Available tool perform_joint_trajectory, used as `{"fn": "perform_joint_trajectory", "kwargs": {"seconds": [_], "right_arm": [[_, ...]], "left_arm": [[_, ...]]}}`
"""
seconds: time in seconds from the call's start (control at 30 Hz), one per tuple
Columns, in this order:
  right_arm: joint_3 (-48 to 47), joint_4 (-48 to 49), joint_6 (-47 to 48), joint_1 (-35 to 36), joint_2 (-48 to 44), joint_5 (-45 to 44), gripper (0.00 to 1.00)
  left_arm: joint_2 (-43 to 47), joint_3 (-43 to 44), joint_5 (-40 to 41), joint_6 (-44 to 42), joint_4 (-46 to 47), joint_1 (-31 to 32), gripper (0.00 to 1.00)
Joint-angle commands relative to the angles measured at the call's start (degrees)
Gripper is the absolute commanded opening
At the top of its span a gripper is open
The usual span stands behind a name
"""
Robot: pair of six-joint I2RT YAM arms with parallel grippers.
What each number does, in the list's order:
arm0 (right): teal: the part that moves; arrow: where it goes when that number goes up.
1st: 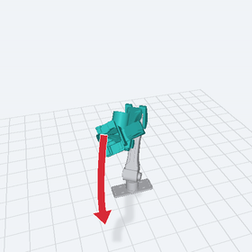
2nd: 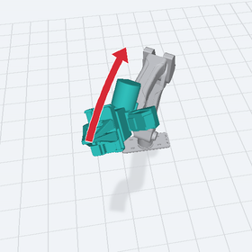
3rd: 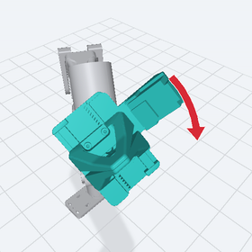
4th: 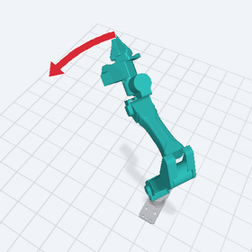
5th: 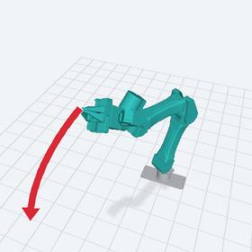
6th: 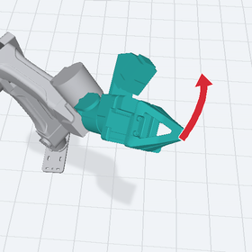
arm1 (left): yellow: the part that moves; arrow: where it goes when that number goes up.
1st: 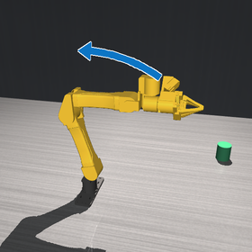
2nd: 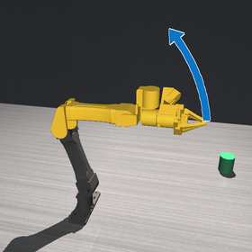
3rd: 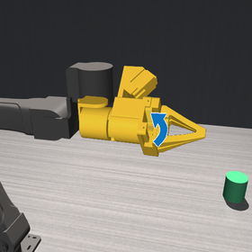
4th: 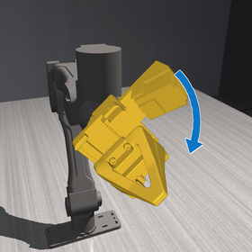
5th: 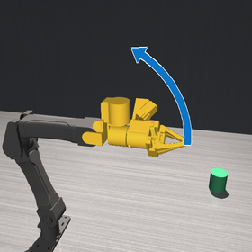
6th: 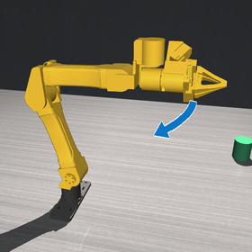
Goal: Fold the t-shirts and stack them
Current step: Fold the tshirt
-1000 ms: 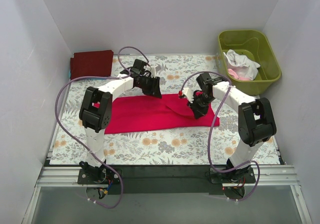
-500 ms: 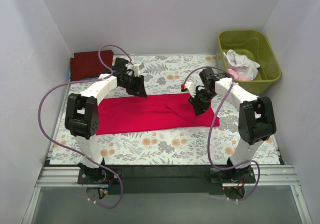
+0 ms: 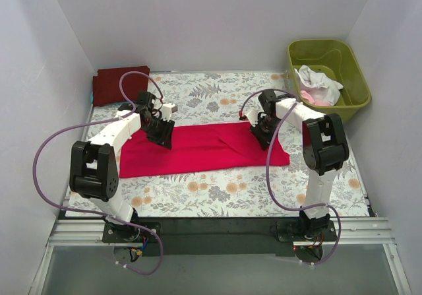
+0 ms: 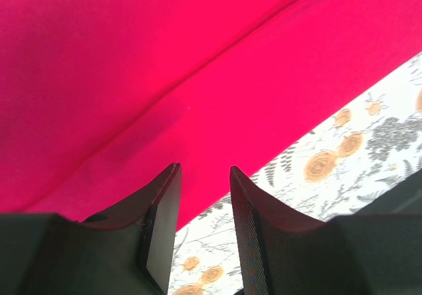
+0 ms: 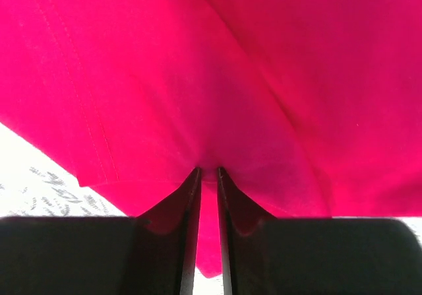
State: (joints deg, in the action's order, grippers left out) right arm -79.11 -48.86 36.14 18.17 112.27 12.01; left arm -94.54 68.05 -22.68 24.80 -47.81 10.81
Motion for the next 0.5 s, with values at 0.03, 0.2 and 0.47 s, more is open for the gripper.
{"fn": "perform_joint_trajectory", "kwargs": {"seconds": [0.03,0.2,0.47], "right_arm": [[-3.0,3.7,1.8,0.2,5.0,-6.2,0.22],[-13.3,8.7,6.7,-0.2,14.0,-14.9,0.21],[-39.8,9.0,7.2,-0.4,20.6,-13.2,0.31]], "left_arm": [[0.4,2.4,2.3,-6.4,-1.2,-0.5,0.34],[4.3,0.2,-0.2,-13.6,-3.2,-0.6,0.34],[5.5,-4.2,-0.6,-24.2,-1.8,-0.5,0.34]]}}
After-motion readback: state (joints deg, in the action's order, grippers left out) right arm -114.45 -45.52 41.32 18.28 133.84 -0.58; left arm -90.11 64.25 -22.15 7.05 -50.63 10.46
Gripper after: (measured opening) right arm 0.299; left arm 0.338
